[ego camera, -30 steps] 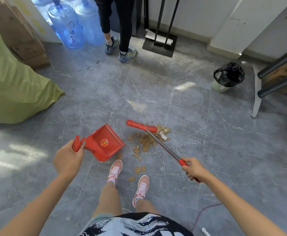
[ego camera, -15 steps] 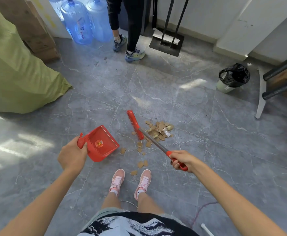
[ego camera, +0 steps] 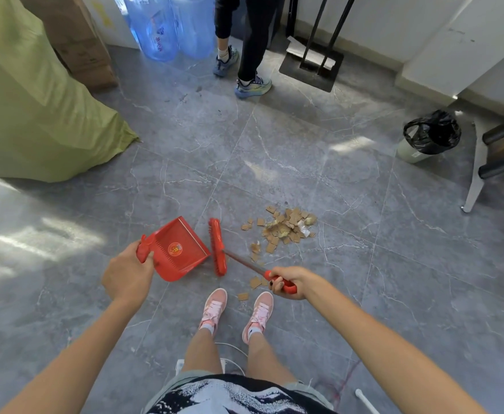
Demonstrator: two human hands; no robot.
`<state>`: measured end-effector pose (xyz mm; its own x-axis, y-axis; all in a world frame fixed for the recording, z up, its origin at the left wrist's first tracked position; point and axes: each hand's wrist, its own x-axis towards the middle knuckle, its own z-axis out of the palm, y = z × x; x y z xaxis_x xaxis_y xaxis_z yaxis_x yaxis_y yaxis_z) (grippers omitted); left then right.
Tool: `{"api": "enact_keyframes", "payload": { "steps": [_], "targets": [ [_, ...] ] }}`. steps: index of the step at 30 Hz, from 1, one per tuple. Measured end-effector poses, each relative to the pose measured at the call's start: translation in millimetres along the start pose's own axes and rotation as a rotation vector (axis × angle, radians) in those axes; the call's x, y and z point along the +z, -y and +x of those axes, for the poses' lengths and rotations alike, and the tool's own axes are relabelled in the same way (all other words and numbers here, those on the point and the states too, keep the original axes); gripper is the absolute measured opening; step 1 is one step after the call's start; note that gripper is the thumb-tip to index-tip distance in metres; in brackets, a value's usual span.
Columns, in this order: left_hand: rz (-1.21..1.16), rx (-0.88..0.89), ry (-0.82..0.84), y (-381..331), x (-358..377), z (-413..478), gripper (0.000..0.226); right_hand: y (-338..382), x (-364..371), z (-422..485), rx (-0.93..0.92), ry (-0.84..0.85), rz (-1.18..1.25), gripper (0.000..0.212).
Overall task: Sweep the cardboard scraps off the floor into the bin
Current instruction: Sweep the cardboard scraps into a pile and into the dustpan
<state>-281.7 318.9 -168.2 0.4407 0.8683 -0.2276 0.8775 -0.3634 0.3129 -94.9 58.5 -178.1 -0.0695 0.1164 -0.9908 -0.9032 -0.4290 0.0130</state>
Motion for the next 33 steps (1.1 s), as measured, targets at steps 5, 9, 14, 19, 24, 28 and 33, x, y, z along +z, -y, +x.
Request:
{"api": "enact_keyframes", "payload": {
  "steps": [5, 9, 14, 19, 24, 28, 33],
  "targets": [
    [0.021, -0.03, 0.002, 2, 2, 3, 0.017, 22, -22, 10, 0.015, -0.049, -0.038, 0.019],
    [0.032, -0.02, 0.015, -5, 6, 3, 0.016, 56, -65, 5, 0.028, -0.106, -0.025, 0.011],
    [0.045, 0.0, 0.027, -9, 11, -2, 0.014, 87, -91, -8, -0.03, -0.168, -0.033, 0.016],
    [0.02, 0.029, 0.039, -16, 14, -5, 0.019, 93, -93, -17, -0.1, -0.201, 0.025, 0.022],
    [-0.005, 0.051, 0.047, -20, 11, -3, 0.02, 78, -103, -38, -0.172, -0.218, 0.02, 0.022],
    [-0.027, 0.069, 0.062, -20, 5, -2, 0.014, 53, -108, -63, -0.168, -0.181, 0.082, 0.013],
    [-0.053, 0.159, 0.055, -18, -3, -1, 0.018, 8, -93, -72, -0.152, -0.154, 0.097, 0.002]
  ]
}}
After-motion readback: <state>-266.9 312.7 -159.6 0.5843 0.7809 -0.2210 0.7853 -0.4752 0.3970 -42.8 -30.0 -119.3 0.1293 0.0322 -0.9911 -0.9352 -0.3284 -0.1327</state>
